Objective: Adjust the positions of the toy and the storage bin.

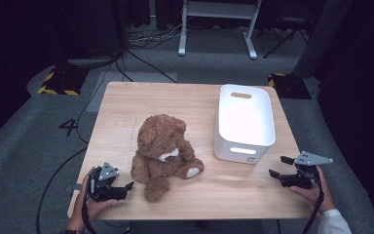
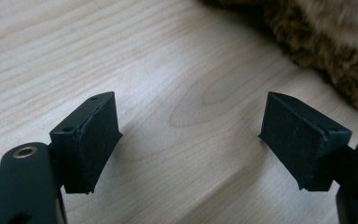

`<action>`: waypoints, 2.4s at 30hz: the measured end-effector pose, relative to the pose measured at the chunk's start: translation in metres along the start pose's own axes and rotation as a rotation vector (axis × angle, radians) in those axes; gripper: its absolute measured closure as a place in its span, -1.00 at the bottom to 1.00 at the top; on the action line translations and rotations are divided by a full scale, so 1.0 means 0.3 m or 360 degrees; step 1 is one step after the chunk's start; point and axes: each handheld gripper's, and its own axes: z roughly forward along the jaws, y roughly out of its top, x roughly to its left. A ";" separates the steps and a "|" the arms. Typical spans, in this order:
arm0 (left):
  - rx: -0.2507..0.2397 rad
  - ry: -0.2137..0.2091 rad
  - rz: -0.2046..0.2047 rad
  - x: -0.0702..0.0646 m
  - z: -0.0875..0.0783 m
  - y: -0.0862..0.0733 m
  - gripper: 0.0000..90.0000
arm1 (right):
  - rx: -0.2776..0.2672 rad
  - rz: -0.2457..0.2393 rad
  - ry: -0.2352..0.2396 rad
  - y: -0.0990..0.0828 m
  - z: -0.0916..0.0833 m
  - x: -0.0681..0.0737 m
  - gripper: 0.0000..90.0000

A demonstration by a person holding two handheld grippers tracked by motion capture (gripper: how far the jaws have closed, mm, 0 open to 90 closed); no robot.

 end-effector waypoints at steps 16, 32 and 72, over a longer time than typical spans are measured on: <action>0.0001 -0.0028 0.0079 -0.034 -0.004 0.021 -0.61 | -0.0249 -0.0131 0.0020 0.160 -0.073 0.035 -0.36; -0.0144 -0.0042 0.0107 -0.066 -0.072 0.071 -0.64 | -0.0297 -0.0273 0.0077 0.254 -0.105 0.090 -0.33; -0.0409 -0.0211 0.0205 -0.129 -0.084 0.309 -0.65 | -0.0100 -0.0363 0.0245 0.370 0.073 0.198 -0.33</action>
